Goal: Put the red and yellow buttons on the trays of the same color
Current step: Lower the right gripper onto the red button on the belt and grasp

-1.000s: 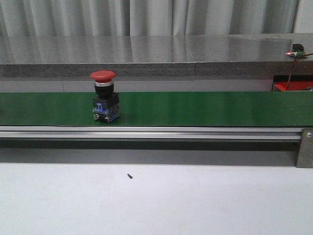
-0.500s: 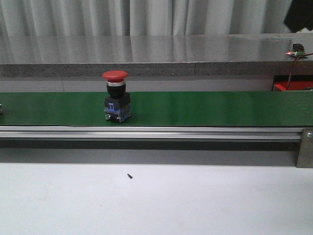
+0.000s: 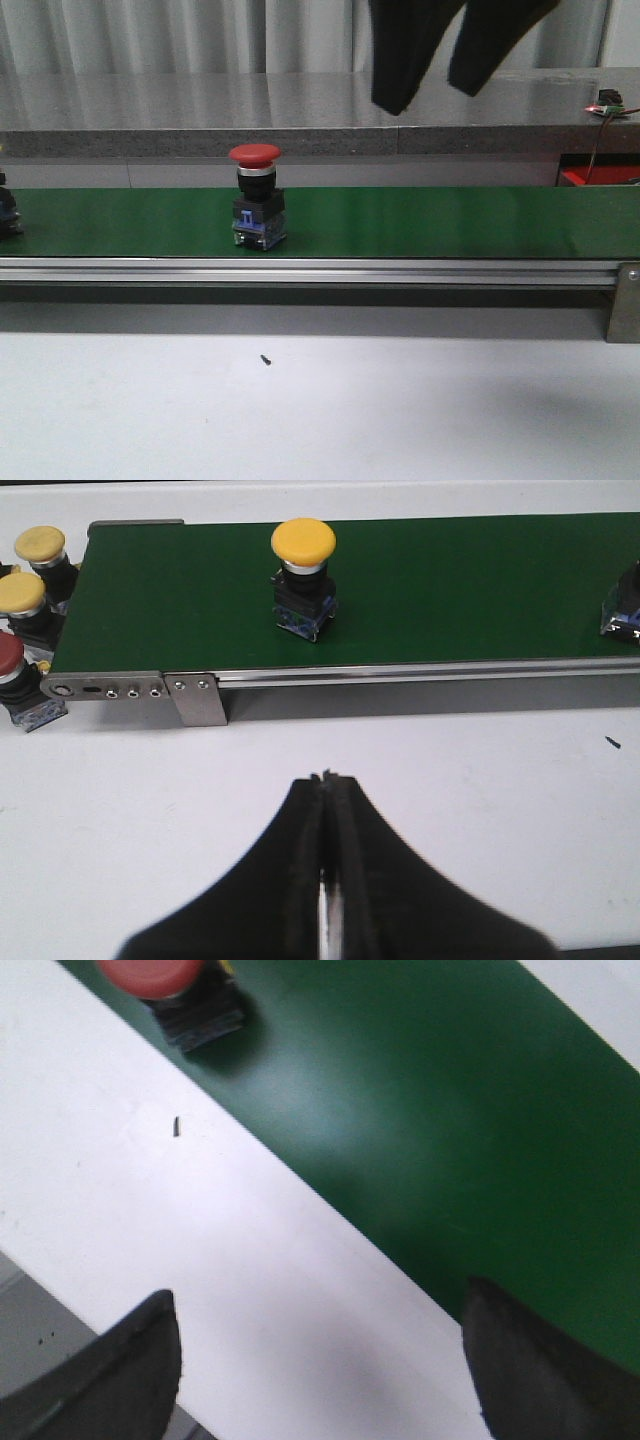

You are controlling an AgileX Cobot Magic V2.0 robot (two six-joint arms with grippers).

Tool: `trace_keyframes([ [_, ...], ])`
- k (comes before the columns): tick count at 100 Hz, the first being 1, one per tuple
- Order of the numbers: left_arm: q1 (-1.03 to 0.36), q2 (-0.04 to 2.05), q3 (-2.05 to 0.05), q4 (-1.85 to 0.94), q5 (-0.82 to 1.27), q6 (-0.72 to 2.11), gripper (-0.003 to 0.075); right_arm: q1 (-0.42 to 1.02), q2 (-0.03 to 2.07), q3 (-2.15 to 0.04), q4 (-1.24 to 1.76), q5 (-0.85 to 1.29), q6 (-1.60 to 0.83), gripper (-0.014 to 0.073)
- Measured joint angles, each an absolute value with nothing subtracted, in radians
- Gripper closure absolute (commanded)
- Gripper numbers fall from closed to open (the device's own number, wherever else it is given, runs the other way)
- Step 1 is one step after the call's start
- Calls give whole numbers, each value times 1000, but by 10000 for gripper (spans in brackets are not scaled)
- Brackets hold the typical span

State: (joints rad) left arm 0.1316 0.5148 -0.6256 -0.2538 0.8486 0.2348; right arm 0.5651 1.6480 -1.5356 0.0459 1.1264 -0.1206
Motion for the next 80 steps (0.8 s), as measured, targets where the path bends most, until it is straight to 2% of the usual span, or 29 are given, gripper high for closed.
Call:
trace_keyframes([
  [35, 132, 515, -626, -254, 849, 235, 740, 596, 1837, -1665, 52, 1122, -267, 17],
  [80, 132, 515, -624, -254, 841, 235, 740, 596, 1910, -1673, 54, 1026, -344, 17],
])
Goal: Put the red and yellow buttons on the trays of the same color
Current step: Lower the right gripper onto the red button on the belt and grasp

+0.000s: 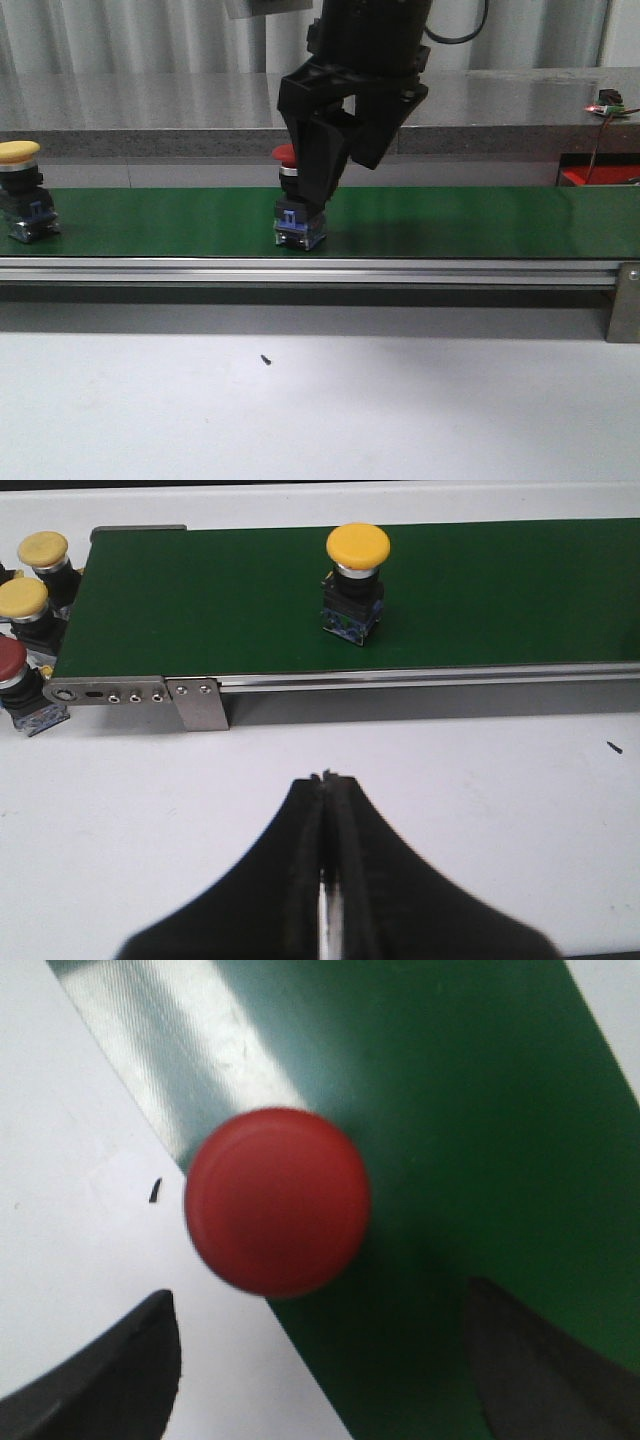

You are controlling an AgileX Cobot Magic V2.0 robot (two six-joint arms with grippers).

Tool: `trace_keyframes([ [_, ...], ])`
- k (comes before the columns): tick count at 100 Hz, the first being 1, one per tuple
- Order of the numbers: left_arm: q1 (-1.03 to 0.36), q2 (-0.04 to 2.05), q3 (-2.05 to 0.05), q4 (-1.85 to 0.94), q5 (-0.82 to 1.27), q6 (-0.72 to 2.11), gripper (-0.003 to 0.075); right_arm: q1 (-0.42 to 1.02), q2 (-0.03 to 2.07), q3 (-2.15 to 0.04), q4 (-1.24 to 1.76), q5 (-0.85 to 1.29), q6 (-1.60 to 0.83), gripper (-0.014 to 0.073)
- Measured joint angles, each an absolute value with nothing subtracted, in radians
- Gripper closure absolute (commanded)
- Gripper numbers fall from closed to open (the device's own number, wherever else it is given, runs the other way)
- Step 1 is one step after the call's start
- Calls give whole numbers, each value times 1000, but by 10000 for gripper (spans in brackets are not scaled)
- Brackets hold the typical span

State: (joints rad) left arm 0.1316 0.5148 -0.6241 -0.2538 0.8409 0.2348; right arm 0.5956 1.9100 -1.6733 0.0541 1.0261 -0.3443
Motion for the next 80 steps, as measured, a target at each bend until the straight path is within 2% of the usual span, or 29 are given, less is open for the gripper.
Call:
trace_keyframes([
  [26, 132, 515, -624, -254, 841, 235, 740, 596, 1944, -1677, 54, 989, -350, 27],
  [31, 132, 515, -624, -254, 841, 235, 740, 596, 1949, -1677, 54, 985, -352, 65],
  [49, 132, 515, -624, -254, 841, 235, 740, 596, 1955, -1677, 54, 983, -352, 323],
  [55, 132, 515, -624, -254, 841, 235, 740, 596, 1955, -1677, 54, 983, -352, 378],
  [60, 132, 515, -624, -254, 841, 235, 740, 596, 1955, -1677, 54, 983, -352, 404],
  [80, 132, 515, -624, -254, 841, 235, 740, 585, 1952, -1677, 55, 980, -352, 404],
])
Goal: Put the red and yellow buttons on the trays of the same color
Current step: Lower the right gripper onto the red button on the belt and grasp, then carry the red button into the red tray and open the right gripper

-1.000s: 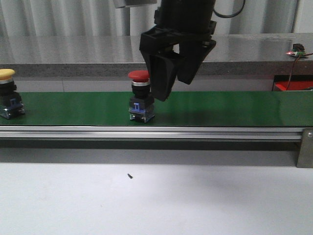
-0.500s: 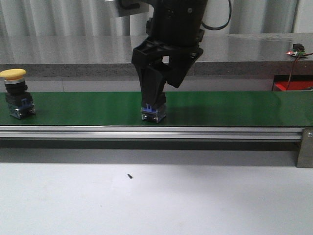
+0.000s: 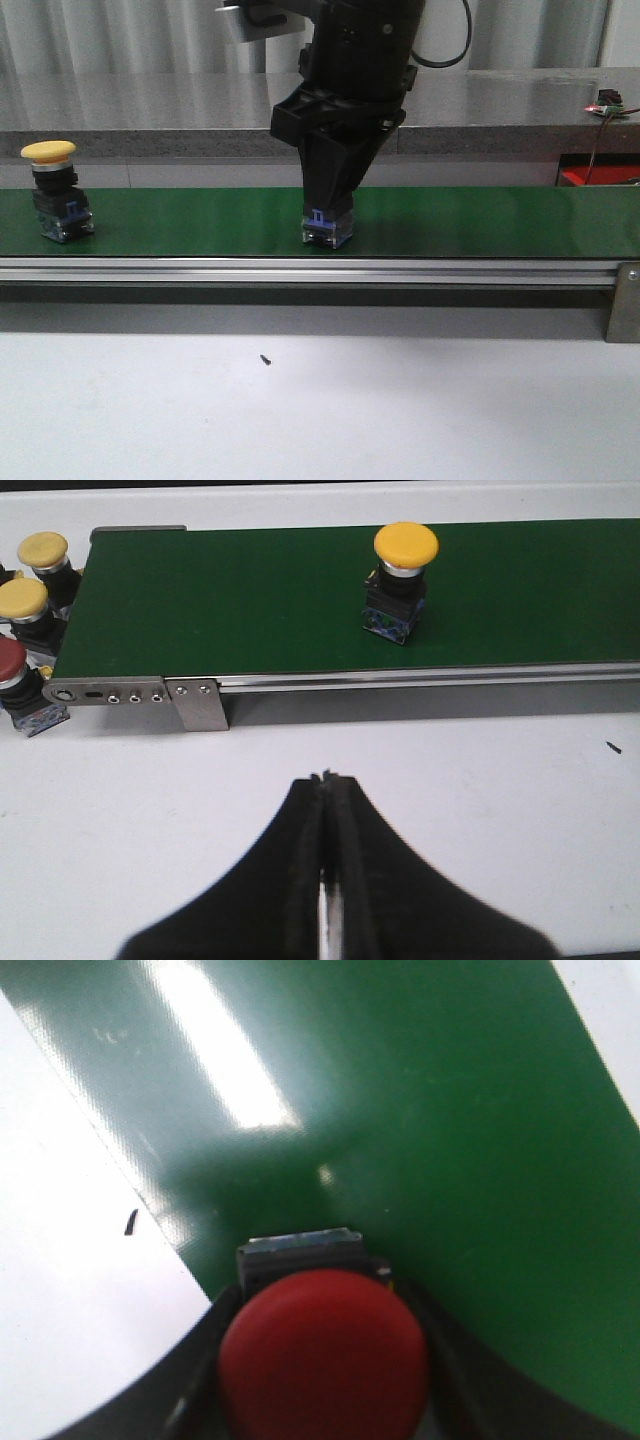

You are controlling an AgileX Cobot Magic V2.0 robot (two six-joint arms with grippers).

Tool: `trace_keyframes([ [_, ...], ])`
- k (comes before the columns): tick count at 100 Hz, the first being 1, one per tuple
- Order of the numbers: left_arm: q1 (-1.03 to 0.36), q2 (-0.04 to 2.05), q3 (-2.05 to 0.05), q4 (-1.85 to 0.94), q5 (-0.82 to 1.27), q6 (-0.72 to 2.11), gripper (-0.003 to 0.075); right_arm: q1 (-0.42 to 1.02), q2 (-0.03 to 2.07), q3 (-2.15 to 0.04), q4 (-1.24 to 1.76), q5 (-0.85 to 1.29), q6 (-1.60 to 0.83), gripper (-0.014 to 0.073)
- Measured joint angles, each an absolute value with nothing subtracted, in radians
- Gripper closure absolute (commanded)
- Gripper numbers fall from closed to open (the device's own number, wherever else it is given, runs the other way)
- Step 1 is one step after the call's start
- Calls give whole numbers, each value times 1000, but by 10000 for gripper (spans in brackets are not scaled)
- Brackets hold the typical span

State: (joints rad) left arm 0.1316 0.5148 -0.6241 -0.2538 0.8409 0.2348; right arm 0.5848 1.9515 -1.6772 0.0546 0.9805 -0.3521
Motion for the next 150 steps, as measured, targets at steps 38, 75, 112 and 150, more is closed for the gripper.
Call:
trace_keyframes([
  [38, 132, 515, -624, -254, 841, 235, 740, 362, 1849, -1677, 57, 989, -337, 404],
  [75, 132, 515, -624, -254, 841, 235, 740, 38, 1830, -1677, 57, 1006, -283, 404],
  [112, 132, 515, -624, -254, 841, 235, 740, -199, 1843, -1677, 57, 981, -154, 404],
  [150, 132, 515, -624, -254, 841, 235, 740, -280, 1987, -1677, 55, 942, -112, 404],
])
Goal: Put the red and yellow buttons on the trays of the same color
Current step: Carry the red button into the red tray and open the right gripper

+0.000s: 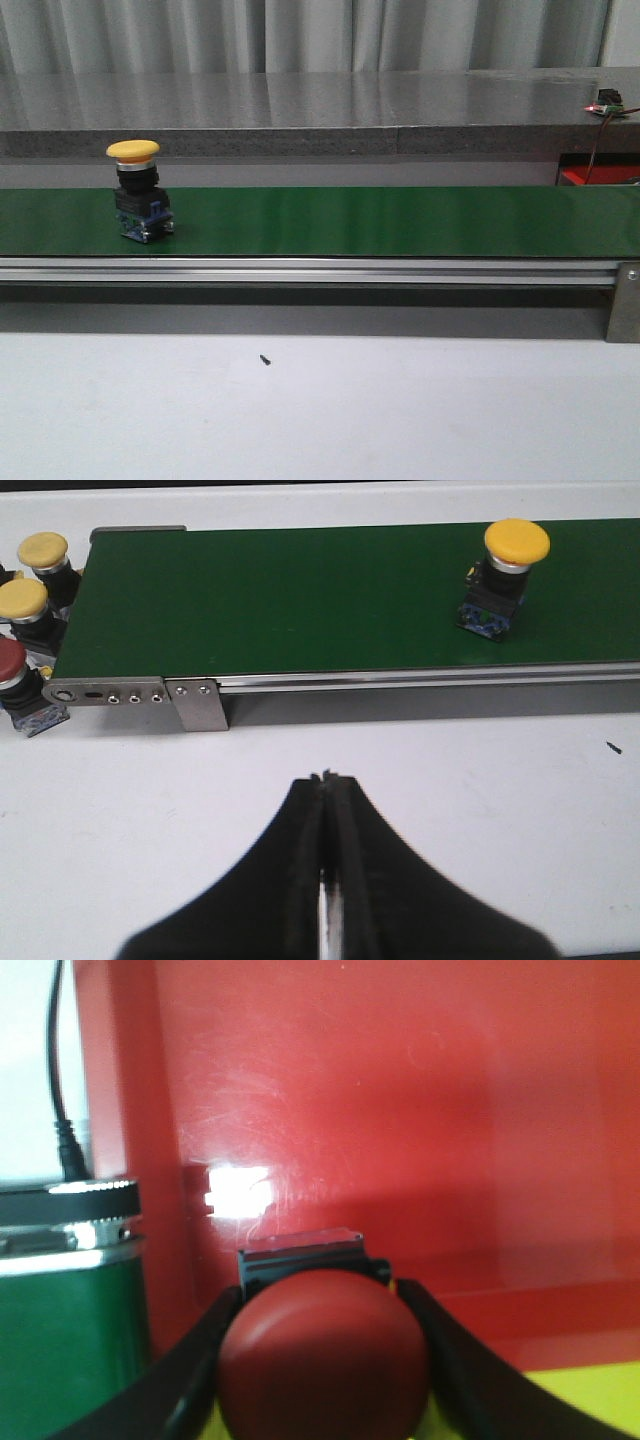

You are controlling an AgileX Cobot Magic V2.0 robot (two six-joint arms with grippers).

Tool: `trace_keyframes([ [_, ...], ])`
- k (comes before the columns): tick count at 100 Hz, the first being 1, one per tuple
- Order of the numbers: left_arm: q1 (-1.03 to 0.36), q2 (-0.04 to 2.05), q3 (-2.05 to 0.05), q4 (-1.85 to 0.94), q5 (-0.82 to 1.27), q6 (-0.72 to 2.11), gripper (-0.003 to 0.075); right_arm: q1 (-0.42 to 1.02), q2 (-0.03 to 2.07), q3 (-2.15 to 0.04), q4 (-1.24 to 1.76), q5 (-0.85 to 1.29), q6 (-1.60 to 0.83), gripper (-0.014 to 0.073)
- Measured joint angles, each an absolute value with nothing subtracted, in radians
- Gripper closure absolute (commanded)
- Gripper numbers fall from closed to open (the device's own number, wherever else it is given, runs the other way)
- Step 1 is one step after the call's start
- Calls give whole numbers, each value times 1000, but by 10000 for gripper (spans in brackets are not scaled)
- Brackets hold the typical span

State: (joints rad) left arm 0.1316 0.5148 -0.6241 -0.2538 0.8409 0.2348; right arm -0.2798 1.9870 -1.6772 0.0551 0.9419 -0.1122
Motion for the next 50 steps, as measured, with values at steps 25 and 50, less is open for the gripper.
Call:
trace_keyframes([
  [25, 132, 515, -624, -254, 841, 235, 740, -280, 2071, -1677, 57, 926, -111, 404],
  [50, 132, 515, -624, -254, 841, 235, 739, -280, 2096, -1677, 57, 928, -110, 281],
])
